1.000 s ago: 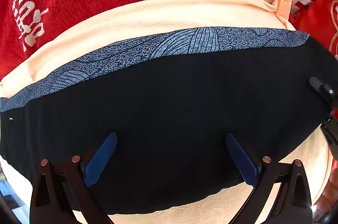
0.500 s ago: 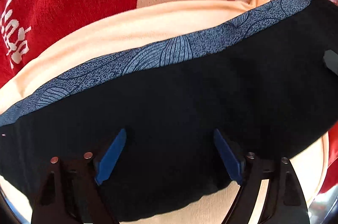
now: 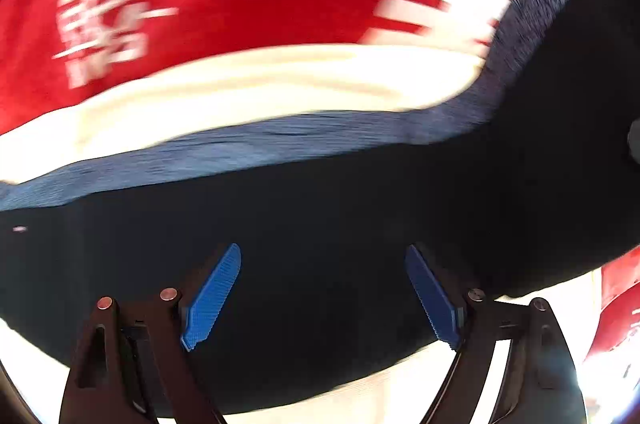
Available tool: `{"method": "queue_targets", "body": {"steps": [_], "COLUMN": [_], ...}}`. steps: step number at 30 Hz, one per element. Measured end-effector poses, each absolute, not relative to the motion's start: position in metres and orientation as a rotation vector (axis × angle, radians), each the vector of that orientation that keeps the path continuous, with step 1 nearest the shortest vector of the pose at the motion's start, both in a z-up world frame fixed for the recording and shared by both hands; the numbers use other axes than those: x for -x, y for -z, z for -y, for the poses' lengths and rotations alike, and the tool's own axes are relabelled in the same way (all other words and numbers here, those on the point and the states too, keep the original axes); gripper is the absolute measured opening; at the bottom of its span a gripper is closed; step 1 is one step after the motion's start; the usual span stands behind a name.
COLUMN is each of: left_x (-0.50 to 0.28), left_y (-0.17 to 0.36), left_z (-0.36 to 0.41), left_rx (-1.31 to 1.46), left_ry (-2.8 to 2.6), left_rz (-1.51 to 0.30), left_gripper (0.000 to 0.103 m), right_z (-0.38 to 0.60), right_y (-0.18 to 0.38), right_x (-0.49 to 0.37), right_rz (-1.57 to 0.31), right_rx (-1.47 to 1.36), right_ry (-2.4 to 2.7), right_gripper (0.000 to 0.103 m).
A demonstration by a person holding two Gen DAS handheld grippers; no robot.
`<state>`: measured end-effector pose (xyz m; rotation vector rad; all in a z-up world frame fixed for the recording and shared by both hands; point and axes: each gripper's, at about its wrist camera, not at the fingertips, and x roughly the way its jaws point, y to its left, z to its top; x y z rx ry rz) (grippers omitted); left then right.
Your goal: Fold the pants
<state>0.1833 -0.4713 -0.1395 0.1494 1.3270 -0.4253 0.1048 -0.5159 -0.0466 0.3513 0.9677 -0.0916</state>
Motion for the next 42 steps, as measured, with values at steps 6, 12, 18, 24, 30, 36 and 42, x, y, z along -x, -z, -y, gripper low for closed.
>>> {"method": "queue_targets", "body": {"steps": [6,12,18,24,30,36,42], "left_x": [-0.21,-0.233,-0.244,-0.244,-0.244,-0.225,-0.222], "left_y": [0.139,0.154,0.153,0.125,0.128,0.153,0.156], "left_z": [0.352,0.253,0.217,0.256,0.312,0.35,0.361], "left_rx": [-0.173,-0.139,-0.112,0.048,0.062,0.027,0.079], "left_ry": [0.3,0.13,0.172,0.46,0.677,0.666,0.678], "left_rz": [-1.325,-1.352,-1.375,-1.414,-1.513,-1.583,-1.616], "left_gripper": [0.086,0.086,0.086,0.086,0.086,0.074,0.044], "right_z": [0.401,0.286,0.255,0.358,0.464,0.486,0.493], "right_y": [0.075,0.161,0.125,0.115,0.162,0.196,0.215], "right_x": [-0.134,-0.142,-0.099,-0.09,-0.064,-0.058,-0.056], "right_rz": [-1.055,-1.222,-1.146,-1.208,-1.097,-1.068,-1.05], "right_rx": [-0.127,0.296,0.352,-0.485,-1.163,-1.396,-1.525], "right_ry": [0.059,0.107,-0.019,-0.075,0.086,0.095,0.103], "right_gripper": [0.024,0.041,0.061,0.061,0.057,0.051,0.006]}}
